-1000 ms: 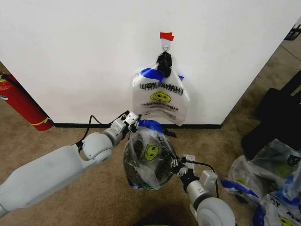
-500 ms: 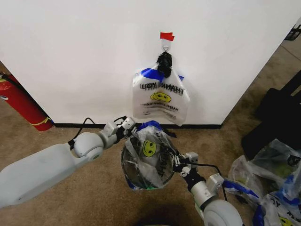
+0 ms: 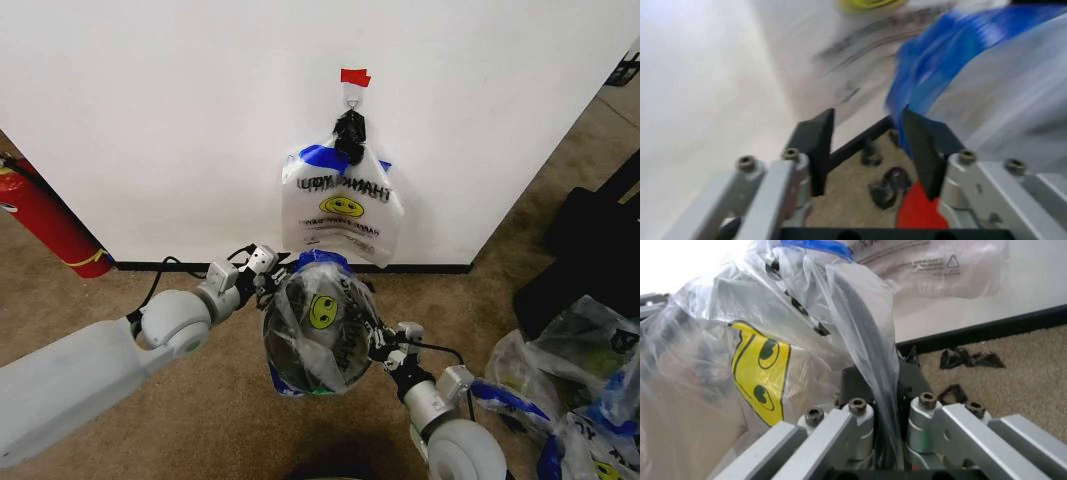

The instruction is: Pick up the garbage bag from the wall and place it over the trash bin.

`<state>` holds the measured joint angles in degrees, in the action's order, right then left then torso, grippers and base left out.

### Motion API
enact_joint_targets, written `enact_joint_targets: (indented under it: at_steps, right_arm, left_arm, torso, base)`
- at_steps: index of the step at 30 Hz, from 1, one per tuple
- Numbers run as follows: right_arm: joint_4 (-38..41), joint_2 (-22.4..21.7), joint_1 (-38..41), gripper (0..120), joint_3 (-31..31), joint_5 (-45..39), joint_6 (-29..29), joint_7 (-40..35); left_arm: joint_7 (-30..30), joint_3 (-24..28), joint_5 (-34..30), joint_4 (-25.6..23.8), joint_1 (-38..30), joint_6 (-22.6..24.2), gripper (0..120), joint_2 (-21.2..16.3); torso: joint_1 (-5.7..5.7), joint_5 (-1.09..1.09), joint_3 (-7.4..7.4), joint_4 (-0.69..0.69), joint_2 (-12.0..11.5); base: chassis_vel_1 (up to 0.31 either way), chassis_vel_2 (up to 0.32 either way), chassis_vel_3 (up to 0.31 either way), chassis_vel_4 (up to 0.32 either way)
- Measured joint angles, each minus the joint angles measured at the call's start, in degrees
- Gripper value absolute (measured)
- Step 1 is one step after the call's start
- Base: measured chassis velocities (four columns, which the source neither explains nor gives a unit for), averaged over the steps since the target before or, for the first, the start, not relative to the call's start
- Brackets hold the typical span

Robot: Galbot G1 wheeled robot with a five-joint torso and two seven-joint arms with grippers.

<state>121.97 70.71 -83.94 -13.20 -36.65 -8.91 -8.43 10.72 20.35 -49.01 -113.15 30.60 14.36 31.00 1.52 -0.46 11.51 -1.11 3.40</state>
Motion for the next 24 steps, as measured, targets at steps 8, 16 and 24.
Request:
enact_joint_targets:
  at_steps: [8,16,24]
  right_arm:
    - [0.3,0.9,-0.3,0,-1.2,-3.0,-0.6,-0.9]
    - [0.0,3.4,-1.9,0,-5.6,-7.7,-1.0,-2.9]
    - [0.7,3.7,-1.7,0,-6.2,-8.3,-1.8,-4.4]
  left_arm:
    - [8.5,-16.2,-9.5,-4.2,11.1,0.4,74,0.5]
    - [9.1,-23.5,-25.5,-10.4,17.5,0.0,99,1.4]
    - [6.1,-24.9,-25.2,-12.7,25.0,-0.1,95,4.4]
  torso:
    - [0.00,0.00,0.00,0.03,0.0]
    - [0.00,-0.01,0.00,-0.02,0.0]
    - [0.00,0.00,0.00,0.01,0.0]
  base:
    - [0.000,0.000,0.000,0.000]
    - [0.000,0.000,0.000,0.000]
    - [0.000,0.000,0.000,0.000]
